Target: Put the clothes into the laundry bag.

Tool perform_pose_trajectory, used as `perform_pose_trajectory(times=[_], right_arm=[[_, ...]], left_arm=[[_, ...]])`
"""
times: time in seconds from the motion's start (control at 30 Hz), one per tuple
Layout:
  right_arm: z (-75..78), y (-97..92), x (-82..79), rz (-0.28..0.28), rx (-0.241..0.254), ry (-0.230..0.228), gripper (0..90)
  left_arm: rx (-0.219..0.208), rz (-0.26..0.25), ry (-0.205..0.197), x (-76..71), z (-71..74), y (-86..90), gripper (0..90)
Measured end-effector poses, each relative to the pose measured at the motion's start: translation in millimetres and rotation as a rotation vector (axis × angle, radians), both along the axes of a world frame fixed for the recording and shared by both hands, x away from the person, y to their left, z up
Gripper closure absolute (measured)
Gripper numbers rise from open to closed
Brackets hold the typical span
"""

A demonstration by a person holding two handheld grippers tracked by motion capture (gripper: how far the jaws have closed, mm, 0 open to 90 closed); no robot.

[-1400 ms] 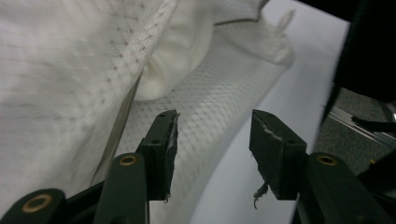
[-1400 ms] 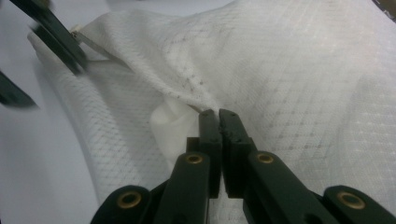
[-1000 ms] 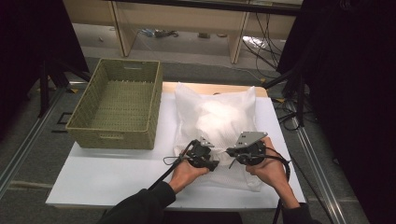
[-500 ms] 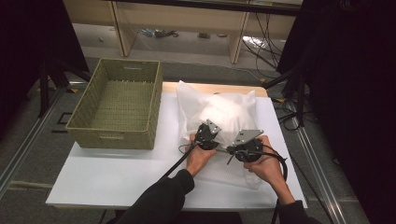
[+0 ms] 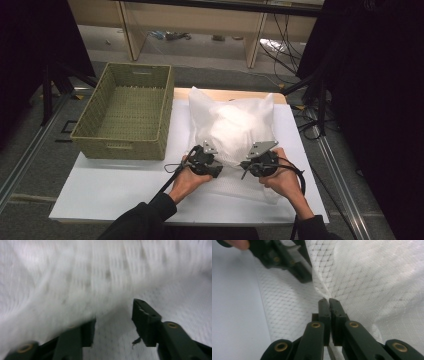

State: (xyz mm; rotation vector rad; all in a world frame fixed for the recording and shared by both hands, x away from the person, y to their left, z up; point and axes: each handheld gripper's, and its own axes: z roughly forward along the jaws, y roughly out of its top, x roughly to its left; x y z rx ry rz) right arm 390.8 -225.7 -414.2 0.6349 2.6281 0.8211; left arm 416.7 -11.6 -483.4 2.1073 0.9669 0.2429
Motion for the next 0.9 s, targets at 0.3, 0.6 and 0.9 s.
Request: perform_pose_trajectory(times=[0.3,0.6,0.9], right_arm=[[-8.6,2.3,1.2,0.016,-0.024,0.033,89.5],[-11.6,-0.4,10.3,-0.020,-0.022,0.040,89.6],[-21.4,-0.9,15.3,-0.001,-0.015,0.069,89.5]], left_arm=[[-0.037,-0.033,0.008,13.8,-7.7,-39.2,56.0],[-0.072,0.083,-0.110,36.3,-9.2,-56.3,84.3],[0.025,-0.025,-0.025,0.4,5.0,-19.7,46.1]])
